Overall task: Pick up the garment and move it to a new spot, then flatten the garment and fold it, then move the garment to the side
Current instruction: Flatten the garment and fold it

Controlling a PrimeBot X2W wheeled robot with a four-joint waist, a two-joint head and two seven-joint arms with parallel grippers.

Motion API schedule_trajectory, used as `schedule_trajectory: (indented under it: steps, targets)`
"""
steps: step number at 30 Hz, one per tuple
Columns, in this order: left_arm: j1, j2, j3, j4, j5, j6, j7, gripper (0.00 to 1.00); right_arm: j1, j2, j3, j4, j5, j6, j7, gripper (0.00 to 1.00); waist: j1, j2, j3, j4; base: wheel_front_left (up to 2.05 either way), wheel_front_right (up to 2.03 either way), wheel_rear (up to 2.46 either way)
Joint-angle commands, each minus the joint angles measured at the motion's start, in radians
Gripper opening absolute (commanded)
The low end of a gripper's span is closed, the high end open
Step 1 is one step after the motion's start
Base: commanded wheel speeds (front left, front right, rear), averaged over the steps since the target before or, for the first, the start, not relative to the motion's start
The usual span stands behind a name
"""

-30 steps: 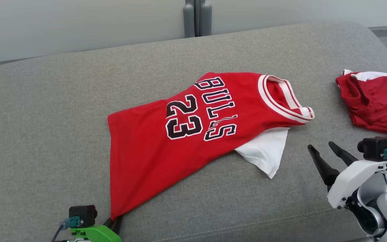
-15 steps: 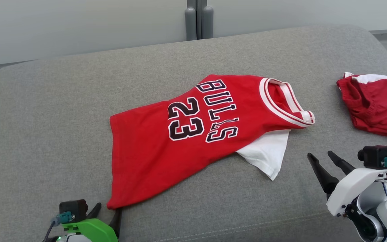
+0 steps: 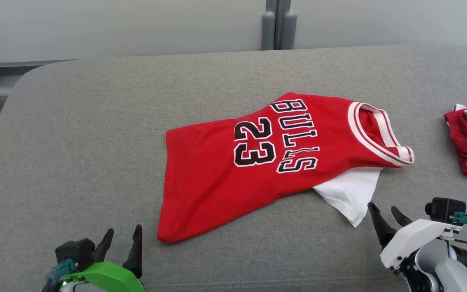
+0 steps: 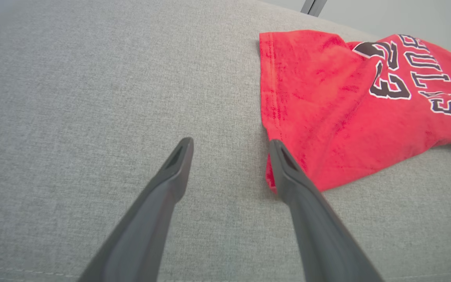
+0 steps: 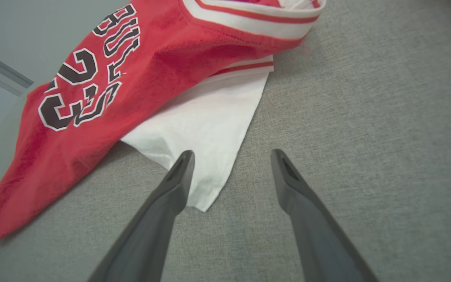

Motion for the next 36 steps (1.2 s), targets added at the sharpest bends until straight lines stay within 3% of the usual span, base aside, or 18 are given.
schedule_trajectory:
  steps: [1, 12, 13, 14, 15, 16, 17, 25, 36]
  targets:
    - [0.011, 0.001, 0.005, -0.043, 0.015, 0.019, -0.01, 1.0, -0.029, 0.021, -0.017, 0.039, -0.009, 0.0, -0.005, 1.0, 0.0, 0.0, 0.01, 0.049, 0.0, 0.0, 0.0]
    - [0.0, 0.006, -0.014, -0.229, 0.059, 0.094, 0.002, 1.0, -0.182, 0.11, -0.077, 0.387, -0.119, 0.0, -0.019, 1.0, 0.0, 0.0, 0.024, 0.118, 0.0, 0.0, 0.0]
    - [0.001, 0.008, -0.012, -0.235, 0.06, 0.097, 0.001, 1.0, -0.19, 0.116, -0.071, 0.405, -0.127, 0.0, -0.02, 0.75, 0.0, 0.0, 0.025, 0.119, 0.0, 0.0, 0.0]
    - [0.001, 0.01, -0.011, -0.238, 0.061, 0.1, 0.0, 1.0, -0.199, 0.123, -0.065, 0.422, -0.133, 0.0, -0.023, 0.43, 0.0, 0.0, 0.025, 0.118, 0.0, 0.0, 0.0]
    - [0.001, 0.013, -0.01, -0.242, 0.063, 0.101, -0.002, 1.0, -0.205, 0.127, -0.057, 0.433, -0.139, 0.0, -0.022, 0.24, 0.0, 0.0, 0.025, 0.117, 0.0, 0.0, 0.0]
    - [0.001, 0.013, -0.01, -0.242, 0.063, 0.101, -0.002, 1.0, -0.205, 0.127, -0.057, 0.433, -0.139, 0.0, -0.022, 0.24, 0.0, 0.0, 0.025, 0.117, 0.0, 0.0, 0.0]
    - [0.002, 0.014, -0.007, -0.247, 0.064, 0.103, -0.003, 1.0, -0.21, 0.129, -0.049, 0.442, -0.144, 0.0, -0.023, 0.0, 0.0, 0.0, 0.024, 0.113, 0.0, 0.0, 0.0]
    - [0.02, 0.019, -0.001, -0.276, 0.064, 0.117, -0.009, 1.0, -0.222, 0.049, -0.007, 0.418, -0.127, -0.001, -0.03, 0.0, 0.0, 0.0, 0.017, 0.057, 0.0, 0.0, 0.0]
    - [0.019, 0.011, -0.007, -0.265, 0.058, 0.109, -0.011, 1.0, -0.159, -0.151, -0.008, 0.317, -0.074, -0.001, 0.085, 0.0, 0.0, 0.0, 0.024, -0.006, 0.0, 0.0, 0.0]
